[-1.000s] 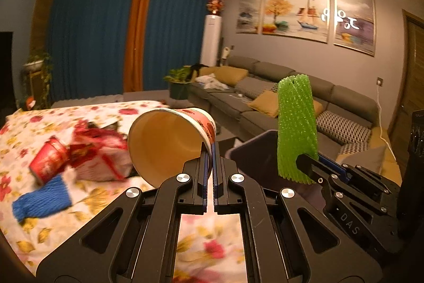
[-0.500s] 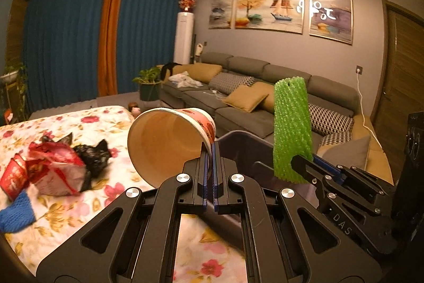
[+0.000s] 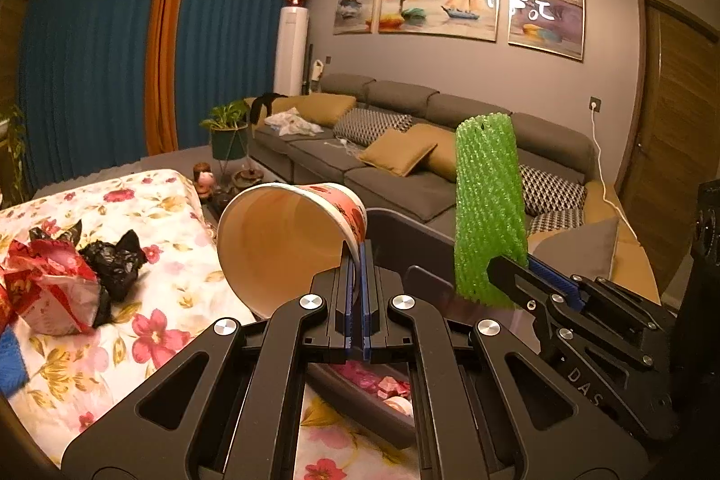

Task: Collect trash
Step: 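Carry the paper cup in the left gripper while the right gripper carries the green net over the bin, then open both grippers to drop the cup and green net into the grey bin, then move both grippers back over the trash on the bed, then grasp the blue foam net with the left gripper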

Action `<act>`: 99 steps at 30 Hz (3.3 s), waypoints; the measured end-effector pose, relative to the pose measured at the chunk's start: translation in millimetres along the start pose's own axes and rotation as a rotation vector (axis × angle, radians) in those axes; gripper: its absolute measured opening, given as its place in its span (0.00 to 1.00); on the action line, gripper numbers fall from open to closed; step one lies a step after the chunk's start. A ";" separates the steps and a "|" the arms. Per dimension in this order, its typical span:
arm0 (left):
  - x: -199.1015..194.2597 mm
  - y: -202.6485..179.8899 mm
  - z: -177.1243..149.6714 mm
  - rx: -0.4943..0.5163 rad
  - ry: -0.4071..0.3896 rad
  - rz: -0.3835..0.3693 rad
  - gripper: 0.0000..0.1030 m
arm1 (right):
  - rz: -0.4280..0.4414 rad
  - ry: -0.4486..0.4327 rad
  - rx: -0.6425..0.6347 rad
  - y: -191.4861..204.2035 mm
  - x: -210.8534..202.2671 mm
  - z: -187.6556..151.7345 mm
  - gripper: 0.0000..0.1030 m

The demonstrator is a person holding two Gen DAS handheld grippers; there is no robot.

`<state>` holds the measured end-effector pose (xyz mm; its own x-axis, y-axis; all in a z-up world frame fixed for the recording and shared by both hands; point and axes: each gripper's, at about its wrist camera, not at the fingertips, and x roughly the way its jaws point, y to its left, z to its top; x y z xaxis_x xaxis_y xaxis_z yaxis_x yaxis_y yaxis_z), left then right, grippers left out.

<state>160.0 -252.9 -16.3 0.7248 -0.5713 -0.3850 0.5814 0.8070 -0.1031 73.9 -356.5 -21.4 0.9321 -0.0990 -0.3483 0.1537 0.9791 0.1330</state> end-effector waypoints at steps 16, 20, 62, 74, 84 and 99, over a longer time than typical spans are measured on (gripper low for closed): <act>22.3 -3.0 -4.6 0.009 0.032 -0.029 0.02 | -0.009 0.019 0.018 -1.2 6.0 -0.2 0.14; 25.3 -4.0 -4.4 0.016 0.033 -0.038 0.02 | -0.007 0.019 0.024 -4.4 9.0 0.2 0.17; -115.1 179.3 -58.5 -0.165 -0.032 0.500 0.83 | 0.141 0.017 -0.077 99.4 7.3 -7.9 0.75; -186.8 256.0 -75.2 -0.271 -0.062 0.669 0.83 | 0.317 0.093 -0.170 205.6 33.3 -19.0 0.75; -197.5 301.2 -95.6 -0.325 -0.007 0.701 0.83 | 0.369 0.152 -0.224 261.5 58.8 -32.0 0.75; -162.7 349.7 -113.0 -0.452 0.221 0.575 0.83 | 0.377 0.176 -0.236 282.3 81.7 -30.6 0.75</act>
<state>203.7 139.2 -93.3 0.7495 -0.0379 -0.6610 -0.1073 0.9782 -0.1777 183.4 -82.7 -40.6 0.8355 0.2826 -0.4712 -0.2823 0.9565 0.0732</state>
